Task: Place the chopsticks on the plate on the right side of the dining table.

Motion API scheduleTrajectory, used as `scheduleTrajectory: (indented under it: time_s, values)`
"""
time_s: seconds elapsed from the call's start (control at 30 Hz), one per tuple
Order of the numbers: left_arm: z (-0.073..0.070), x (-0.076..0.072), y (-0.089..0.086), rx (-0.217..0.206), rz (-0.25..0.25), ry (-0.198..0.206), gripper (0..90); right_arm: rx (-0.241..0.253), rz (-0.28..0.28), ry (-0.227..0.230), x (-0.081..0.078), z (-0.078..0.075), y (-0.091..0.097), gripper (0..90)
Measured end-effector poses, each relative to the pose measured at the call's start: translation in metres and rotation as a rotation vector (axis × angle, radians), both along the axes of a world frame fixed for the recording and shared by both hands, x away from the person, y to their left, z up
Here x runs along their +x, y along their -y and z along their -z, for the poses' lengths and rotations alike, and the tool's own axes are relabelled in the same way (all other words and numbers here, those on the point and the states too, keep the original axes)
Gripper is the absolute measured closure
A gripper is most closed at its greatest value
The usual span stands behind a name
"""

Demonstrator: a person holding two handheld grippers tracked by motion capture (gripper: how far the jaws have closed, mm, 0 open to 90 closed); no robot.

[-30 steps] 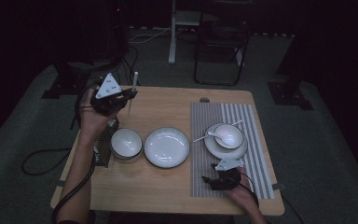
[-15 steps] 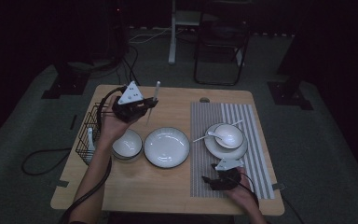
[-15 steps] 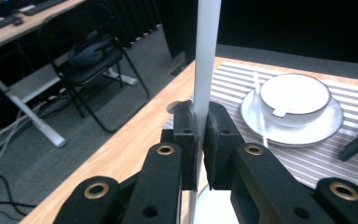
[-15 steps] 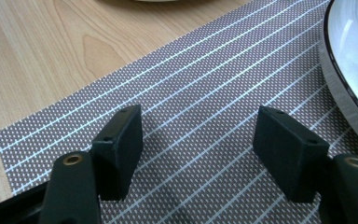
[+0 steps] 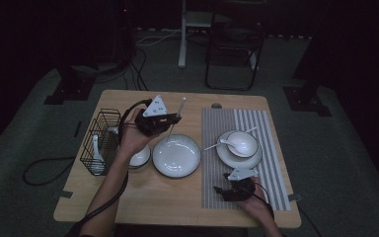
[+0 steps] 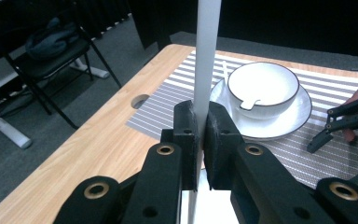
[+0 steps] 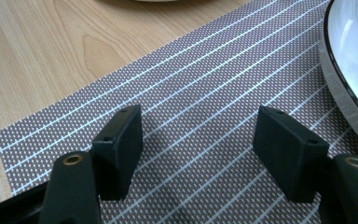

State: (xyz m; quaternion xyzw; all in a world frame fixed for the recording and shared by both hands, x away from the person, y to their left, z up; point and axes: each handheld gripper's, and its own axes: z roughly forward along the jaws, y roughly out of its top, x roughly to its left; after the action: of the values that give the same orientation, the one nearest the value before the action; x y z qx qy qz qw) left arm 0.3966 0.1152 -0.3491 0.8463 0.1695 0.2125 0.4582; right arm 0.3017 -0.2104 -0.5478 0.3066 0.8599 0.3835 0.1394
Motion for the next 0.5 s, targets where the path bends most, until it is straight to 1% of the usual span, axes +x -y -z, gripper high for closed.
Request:
scheduleTrajectory:
  time_s: [0.17,0.5]
  values:
    - [0.004,0.001,0.005,-0.01,0.015,-0.017,84.9,0.0,0.0,0.0,0.0,0.0,0.0,32.6]
    - [0.013,0.002,0.018,-0.011,0.057,-0.055,84.9,0.001,0.0,-0.001,0.0,0.0,0.0,32.8]
